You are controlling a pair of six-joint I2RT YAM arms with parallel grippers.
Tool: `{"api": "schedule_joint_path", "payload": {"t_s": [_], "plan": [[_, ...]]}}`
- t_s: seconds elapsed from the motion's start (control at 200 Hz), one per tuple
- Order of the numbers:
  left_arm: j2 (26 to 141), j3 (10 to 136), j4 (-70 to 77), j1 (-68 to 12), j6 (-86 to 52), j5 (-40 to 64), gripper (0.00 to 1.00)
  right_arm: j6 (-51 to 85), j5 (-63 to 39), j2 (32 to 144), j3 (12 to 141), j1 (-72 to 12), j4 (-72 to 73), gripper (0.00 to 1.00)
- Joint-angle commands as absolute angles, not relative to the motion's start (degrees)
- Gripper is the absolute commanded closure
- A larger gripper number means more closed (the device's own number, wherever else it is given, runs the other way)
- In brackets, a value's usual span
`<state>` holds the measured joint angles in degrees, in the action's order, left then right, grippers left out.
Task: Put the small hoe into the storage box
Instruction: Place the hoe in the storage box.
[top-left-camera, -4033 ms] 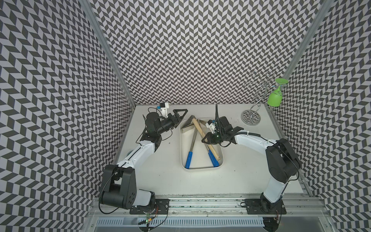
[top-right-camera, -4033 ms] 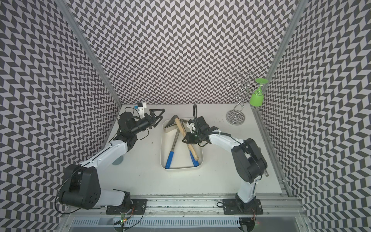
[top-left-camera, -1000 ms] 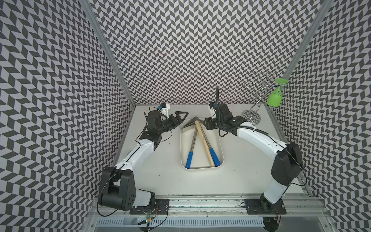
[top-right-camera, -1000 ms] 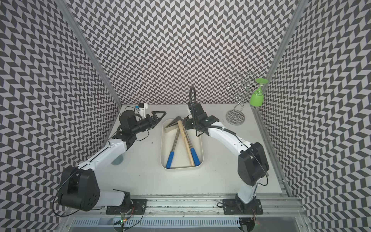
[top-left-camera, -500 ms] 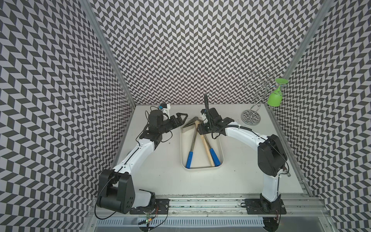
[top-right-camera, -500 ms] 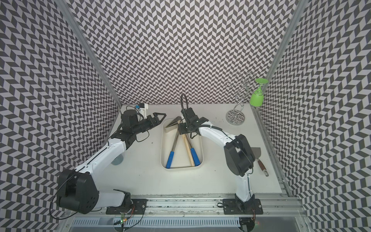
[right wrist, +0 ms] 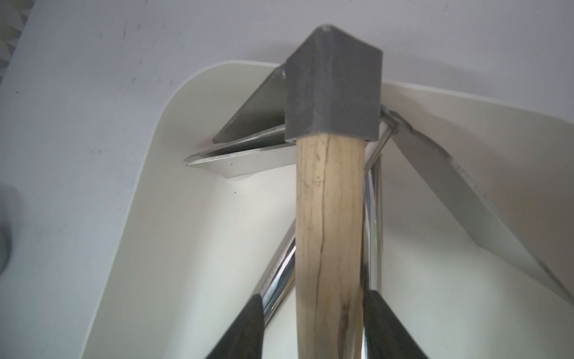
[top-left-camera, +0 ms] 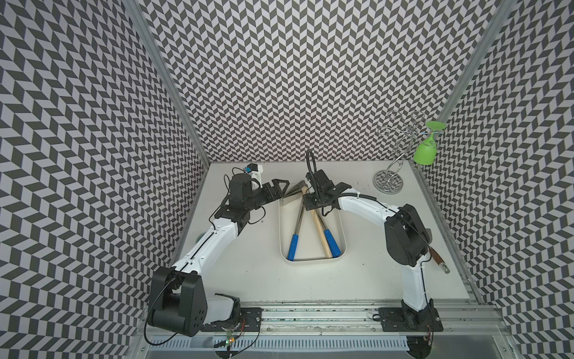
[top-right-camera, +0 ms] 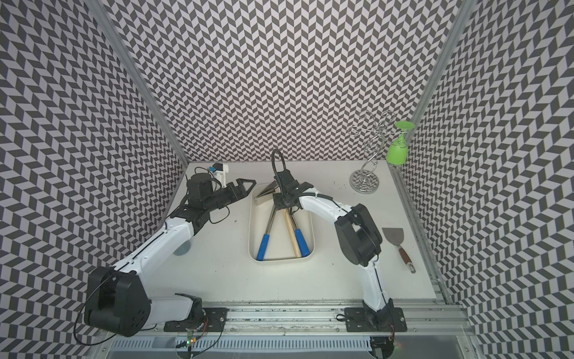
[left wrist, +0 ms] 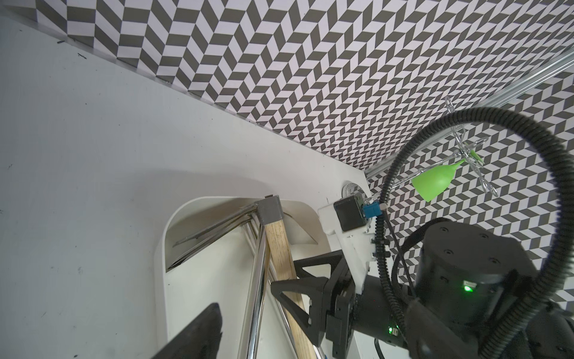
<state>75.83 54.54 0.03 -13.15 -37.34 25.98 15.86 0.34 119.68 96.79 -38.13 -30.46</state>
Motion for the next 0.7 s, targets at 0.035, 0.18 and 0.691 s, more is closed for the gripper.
{"api": "schedule_joint_path", "payload": {"t_s": [0.035, 0.18, 0.691], "plan": [[74.8, 54.1, -0.5, -13.4, -36.1, 26.2, 0.08, 15.4, 1.5, 120.8, 98.8, -38.4, -29.9, 0.5], [74.8, 53.7, -0.4, -13.5, -36.0, 26.3, 0.08, 15.2, 1.6, 120.6, 98.8, -38.1, -29.7, 0.54], [74.5, 54.9, -0.4, -14.0, -34.9, 26.0, 0.01, 15.6, 3.6, 115.5, 100.9, -37.9, -30.7, 0.37]]}}
